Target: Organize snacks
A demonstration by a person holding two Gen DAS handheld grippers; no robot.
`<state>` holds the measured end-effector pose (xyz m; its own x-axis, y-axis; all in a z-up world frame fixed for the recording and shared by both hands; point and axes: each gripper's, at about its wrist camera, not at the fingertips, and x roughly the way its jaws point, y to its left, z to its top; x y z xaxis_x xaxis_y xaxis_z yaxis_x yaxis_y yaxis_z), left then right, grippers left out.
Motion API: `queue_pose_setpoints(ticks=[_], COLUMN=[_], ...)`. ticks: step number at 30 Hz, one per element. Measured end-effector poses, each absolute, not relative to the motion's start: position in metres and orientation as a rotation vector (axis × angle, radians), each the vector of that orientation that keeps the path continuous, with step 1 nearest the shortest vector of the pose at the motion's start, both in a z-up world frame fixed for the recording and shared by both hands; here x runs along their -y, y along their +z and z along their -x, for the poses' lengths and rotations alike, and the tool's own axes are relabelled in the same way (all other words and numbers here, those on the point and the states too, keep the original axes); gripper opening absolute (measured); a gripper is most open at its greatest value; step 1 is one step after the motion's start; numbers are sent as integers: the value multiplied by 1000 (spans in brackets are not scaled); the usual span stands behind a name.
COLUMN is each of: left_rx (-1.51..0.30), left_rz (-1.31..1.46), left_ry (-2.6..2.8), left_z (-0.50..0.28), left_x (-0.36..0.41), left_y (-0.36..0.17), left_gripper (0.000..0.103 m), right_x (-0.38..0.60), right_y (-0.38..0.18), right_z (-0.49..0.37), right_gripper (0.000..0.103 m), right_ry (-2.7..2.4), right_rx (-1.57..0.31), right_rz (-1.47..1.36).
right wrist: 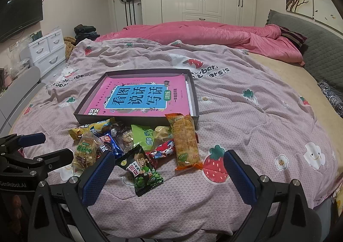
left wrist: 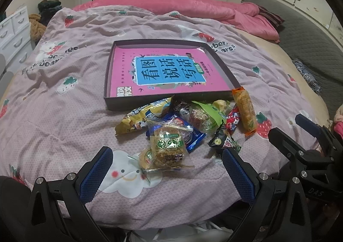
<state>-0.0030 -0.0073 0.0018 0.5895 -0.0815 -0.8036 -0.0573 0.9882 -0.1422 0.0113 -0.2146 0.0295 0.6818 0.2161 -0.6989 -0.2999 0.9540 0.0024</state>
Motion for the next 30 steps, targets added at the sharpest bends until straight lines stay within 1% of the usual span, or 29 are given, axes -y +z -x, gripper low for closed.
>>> queue_pose_setpoints(ticks=[16, 30], left_rx=[-972, -1063], left_rz=[174, 246], left_ry=[-19, 5], left_z=[3, -7], left_x=[3, -16], left_y=[-3, -23], left_gripper=[102, 102], right_x=[213, 204], right_y=[30, 16], right_z=[-12, -16], right_gripper=[102, 102], right_ry=[298, 370], right_rx=[-770, -827], right_rz=[113, 136])
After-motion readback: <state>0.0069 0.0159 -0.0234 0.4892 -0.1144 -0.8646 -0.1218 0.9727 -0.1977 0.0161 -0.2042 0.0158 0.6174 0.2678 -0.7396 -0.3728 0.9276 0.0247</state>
